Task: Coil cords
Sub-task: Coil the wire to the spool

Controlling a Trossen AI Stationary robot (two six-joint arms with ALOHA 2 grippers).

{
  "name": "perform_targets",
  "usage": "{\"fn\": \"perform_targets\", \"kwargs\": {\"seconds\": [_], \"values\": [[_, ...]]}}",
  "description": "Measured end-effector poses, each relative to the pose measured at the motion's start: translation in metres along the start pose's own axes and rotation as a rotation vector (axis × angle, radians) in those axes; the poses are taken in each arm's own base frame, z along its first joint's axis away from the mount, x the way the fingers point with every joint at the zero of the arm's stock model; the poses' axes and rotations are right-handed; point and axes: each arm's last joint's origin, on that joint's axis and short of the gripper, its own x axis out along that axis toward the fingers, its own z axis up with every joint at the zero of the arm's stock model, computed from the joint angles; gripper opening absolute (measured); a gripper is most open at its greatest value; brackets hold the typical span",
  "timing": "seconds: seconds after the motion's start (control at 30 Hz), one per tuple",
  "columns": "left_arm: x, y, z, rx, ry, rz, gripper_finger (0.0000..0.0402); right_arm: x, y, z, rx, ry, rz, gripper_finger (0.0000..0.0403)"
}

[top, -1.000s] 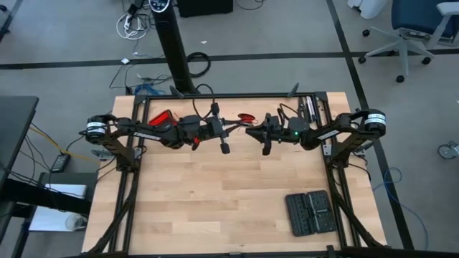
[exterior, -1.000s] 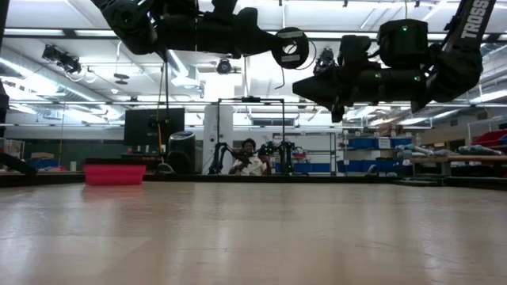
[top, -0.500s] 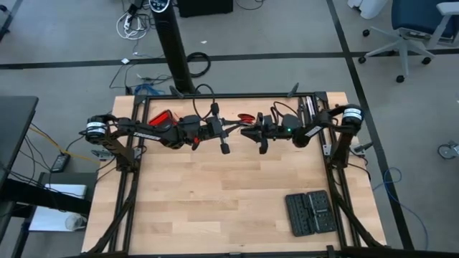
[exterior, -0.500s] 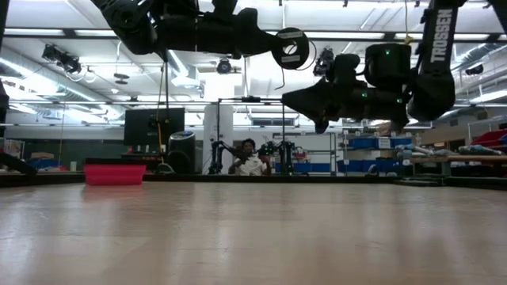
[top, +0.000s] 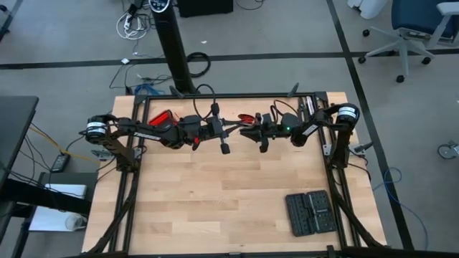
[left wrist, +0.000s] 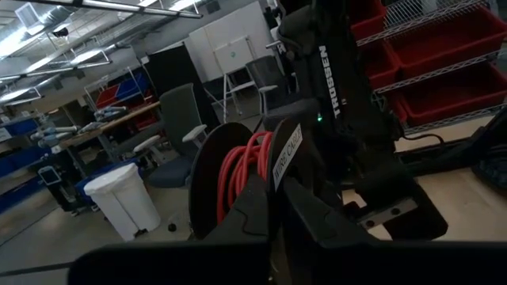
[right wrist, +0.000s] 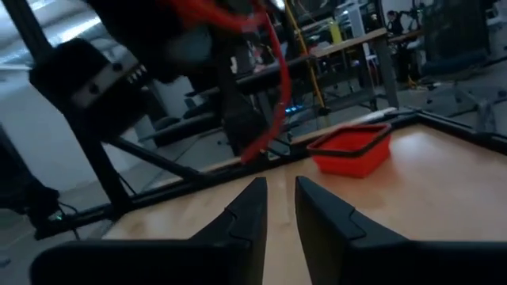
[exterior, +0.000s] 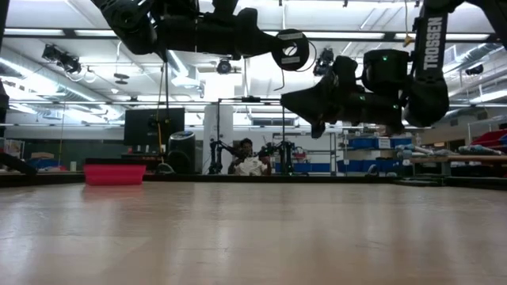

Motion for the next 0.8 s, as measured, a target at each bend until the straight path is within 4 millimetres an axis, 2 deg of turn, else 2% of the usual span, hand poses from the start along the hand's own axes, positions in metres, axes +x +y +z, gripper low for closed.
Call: {"fn": "perform_targets", "kwargs": {"seconds": [0.2,0.8], "values": [[0.0,-0.0001,-0.0002,-0.002,0.001,-0.001,0.0012,0.0095,0.0049,0.0041,0.004,-0.003,0.08,0.0072],[0.0,-0.0001,-0.0004,-0.002,0.003,-0.001,0.0012,0.0113,-0.0004,0.0094,0.039,-0.02,0.071,0.0079]]}}
